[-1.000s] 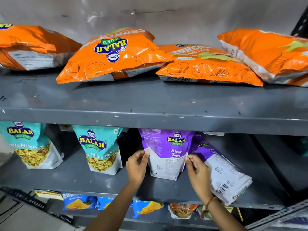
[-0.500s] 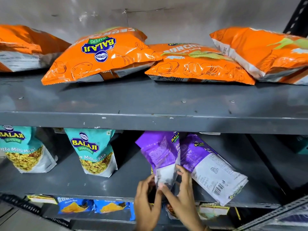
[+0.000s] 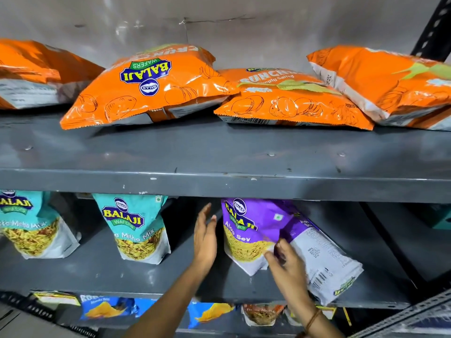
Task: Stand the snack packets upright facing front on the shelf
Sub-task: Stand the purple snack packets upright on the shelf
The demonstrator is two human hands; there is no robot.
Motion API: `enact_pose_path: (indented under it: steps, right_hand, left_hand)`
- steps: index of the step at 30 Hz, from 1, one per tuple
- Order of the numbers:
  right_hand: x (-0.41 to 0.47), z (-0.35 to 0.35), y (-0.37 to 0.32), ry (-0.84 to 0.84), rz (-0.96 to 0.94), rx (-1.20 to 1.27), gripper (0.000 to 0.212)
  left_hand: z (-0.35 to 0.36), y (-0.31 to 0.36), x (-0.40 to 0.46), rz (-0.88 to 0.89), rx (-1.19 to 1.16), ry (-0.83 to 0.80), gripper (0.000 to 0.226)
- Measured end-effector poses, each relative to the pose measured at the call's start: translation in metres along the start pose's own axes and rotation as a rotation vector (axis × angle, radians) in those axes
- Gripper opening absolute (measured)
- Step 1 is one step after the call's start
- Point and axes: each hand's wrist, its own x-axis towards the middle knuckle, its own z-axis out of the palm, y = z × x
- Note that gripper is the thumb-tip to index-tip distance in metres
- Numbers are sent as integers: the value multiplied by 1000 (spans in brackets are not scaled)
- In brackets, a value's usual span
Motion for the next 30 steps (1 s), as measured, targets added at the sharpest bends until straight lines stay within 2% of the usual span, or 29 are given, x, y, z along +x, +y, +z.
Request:
enact_pose_path:
  steps: [3, 8, 14, 16, 19, 21, 23, 27, 30]
  right_hand:
    - [12, -5, 5, 16, 32, -21, 12]
    - [28, -3, 8, -21, 72, 0, 19]
    - [34, -3, 5, -74, 137, 40, 20]
    - [31, -6, 1, -80, 145, 63, 25]
    - [26, -20, -8, -41, 125, 175, 33]
    - [26, -40, -13, 34, 119, 199, 36]
    - [27, -64, -13, 103, 106, 163, 36]
    - [45, -118, 6, 220, 188, -6, 26]
    - [67, -144, 27, 123, 291, -165, 25]
  left_hand:
    - [5, 4, 12, -56, -66, -106, 31]
    - [1, -12, 3, -42, -174, -66, 16]
    - [-6, -10, -16, -50, -176, -73, 15]
    - [-5, -2, -24, -48, -150, 16, 15]
    - [1, 8, -54, 2, -108, 300, 18]
    - [14, 13, -85, -34, -114, 321, 20]
    - [34, 15, -110, -143, -178, 196, 23]
    - [82, 23, -128, -559, -284, -116, 21]
    - [113, 22, -123, -786, -277, -150, 31]
